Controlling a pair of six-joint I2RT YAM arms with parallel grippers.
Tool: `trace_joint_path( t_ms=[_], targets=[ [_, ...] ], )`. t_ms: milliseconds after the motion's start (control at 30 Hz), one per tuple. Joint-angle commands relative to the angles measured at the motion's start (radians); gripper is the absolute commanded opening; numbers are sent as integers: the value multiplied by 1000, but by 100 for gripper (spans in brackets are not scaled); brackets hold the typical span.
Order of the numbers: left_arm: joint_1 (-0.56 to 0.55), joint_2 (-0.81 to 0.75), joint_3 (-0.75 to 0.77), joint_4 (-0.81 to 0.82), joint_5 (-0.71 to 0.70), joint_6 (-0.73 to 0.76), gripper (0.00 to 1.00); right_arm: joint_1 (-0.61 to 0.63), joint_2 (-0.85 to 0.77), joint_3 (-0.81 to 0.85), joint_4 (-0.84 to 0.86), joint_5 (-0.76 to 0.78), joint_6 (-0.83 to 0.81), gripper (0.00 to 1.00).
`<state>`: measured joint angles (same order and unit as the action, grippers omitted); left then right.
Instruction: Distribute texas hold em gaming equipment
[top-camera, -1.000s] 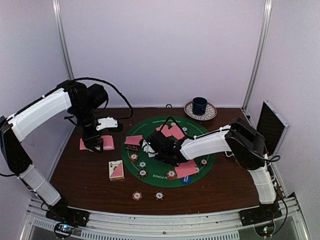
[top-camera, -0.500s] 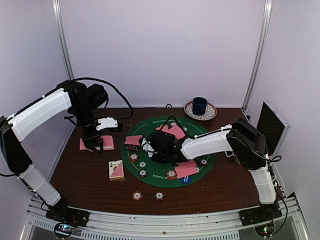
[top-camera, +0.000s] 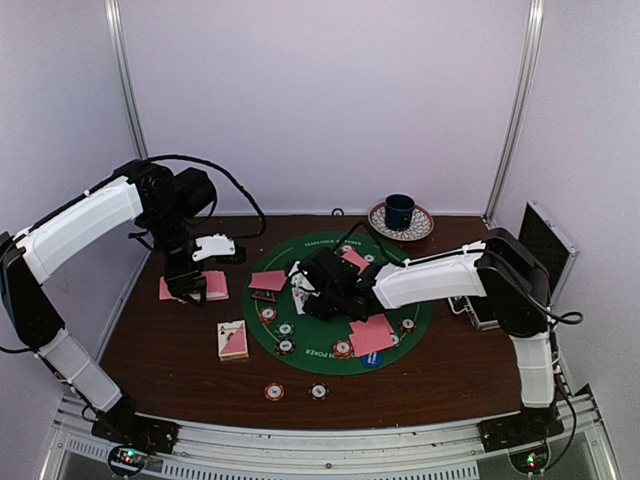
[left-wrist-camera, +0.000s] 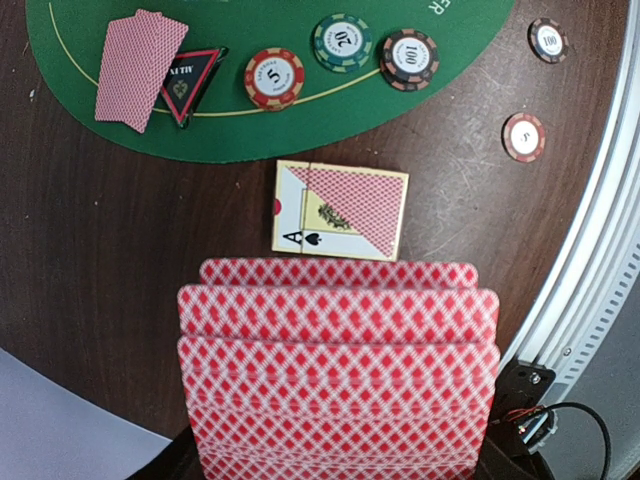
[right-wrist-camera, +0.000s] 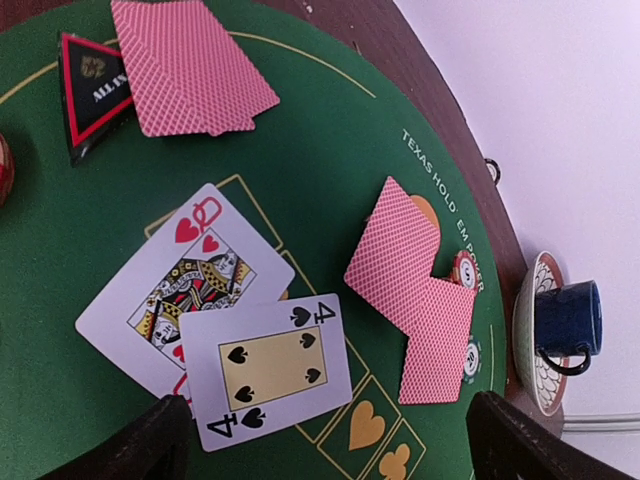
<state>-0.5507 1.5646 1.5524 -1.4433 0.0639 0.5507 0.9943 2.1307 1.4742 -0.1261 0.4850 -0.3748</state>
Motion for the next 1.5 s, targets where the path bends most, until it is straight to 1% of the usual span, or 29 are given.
trace_joint_path(
  t_ms=[0, 100, 167, 200, 233, 267, 300, 400, 600, 733, 967, 1267, 1467],
  targets=[
    [8, -23, 27, -14, 4, -3, 0, -29, -99, -9, -87, -87, 159, 100],
    [8, -23, 29, -14, 4, -4, 0, -46, -119, -24, -123, -126, 216, 100],
    [8, -25, 28, -14, 5, -5, 0, -88, -133, -20, -163, -197, 310, 99],
    [8, -25, 26, -14, 4, -5, 0, -118, -138, -13, -186, -240, 381, 99],
    [8, -25, 25, -15, 2, -5, 0, -157, -139, -9, -210, -296, 452, 96],
    [8, -25, 25, -15, 0, -5, 0, -210, -139, -6, -229, -390, 543, 92],
    [8, -25, 26, -15, -1, -5, 0, -243, -137, -8, -230, -463, 596, 88],
    [8, -22, 30, -15, 1, -5, 0, -299, -124, -22, -215, -585, 690, 87],
    [8, -16, 34, -15, 5, -7, 0, -320, -37, 57, -301, -626, 753, 88],
    [8, -16, 34, -14, 1, -8, 0, -343, 5, 88, -316, -664, 791, 87],
    [8, -9, 40, -11, 2, -8, 0, -349, 85, 167, -375, -689, 806, 87],
    [8, -8, 38, -12, -1, -9, 0, -349, 138, 224, -354, -773, 855, 86],
    [8, -8, 38, -12, -4, -9, 0, -348, 145, 242, -323, -819, 881, 81]
  ],
)
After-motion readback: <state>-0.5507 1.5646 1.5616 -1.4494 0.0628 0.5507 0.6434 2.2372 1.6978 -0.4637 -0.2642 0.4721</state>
